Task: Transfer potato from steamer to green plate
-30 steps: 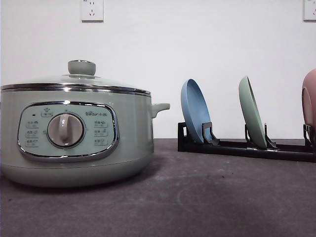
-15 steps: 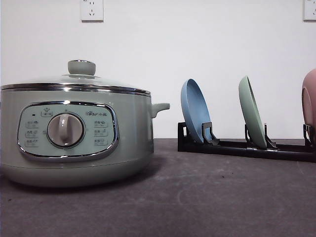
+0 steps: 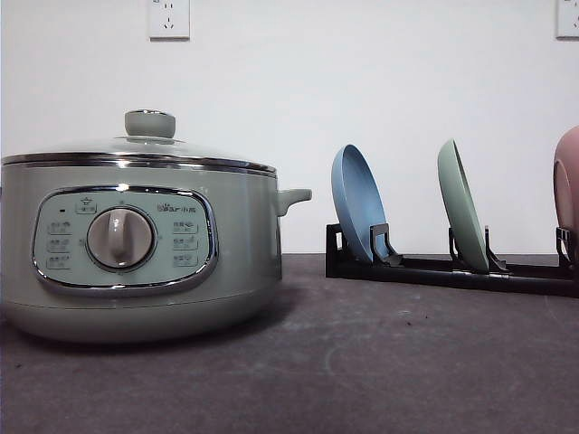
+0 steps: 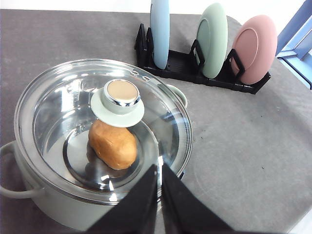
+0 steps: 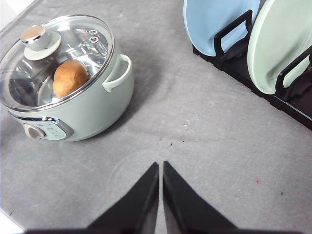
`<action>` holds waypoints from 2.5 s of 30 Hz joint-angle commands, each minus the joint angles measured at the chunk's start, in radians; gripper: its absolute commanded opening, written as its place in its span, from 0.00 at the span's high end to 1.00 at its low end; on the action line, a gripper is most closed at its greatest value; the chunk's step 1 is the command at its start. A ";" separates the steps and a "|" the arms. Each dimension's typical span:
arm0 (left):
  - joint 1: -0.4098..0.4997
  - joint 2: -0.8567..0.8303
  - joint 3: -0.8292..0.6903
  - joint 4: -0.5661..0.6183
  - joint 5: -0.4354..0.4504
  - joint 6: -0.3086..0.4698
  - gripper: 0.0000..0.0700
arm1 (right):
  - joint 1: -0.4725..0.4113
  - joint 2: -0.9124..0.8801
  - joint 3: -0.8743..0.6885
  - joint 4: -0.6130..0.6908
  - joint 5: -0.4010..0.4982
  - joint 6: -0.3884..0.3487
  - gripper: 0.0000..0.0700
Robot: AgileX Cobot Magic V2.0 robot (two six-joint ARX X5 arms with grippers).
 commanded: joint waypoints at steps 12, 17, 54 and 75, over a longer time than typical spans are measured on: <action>-0.002 0.005 0.022 0.001 0.008 0.006 0.08 | 0.002 0.007 0.020 0.003 -0.002 -0.003 0.22; -0.002 0.005 0.022 0.001 0.008 0.006 0.09 | 0.001 0.007 0.020 0.004 -0.002 0.005 0.22; -0.002 0.005 0.021 0.001 0.008 0.006 0.09 | 0.019 0.882 0.553 0.360 0.162 0.284 0.23; -0.002 0.005 0.021 0.001 0.008 0.007 0.09 | 0.019 1.097 0.552 0.526 0.179 0.371 0.61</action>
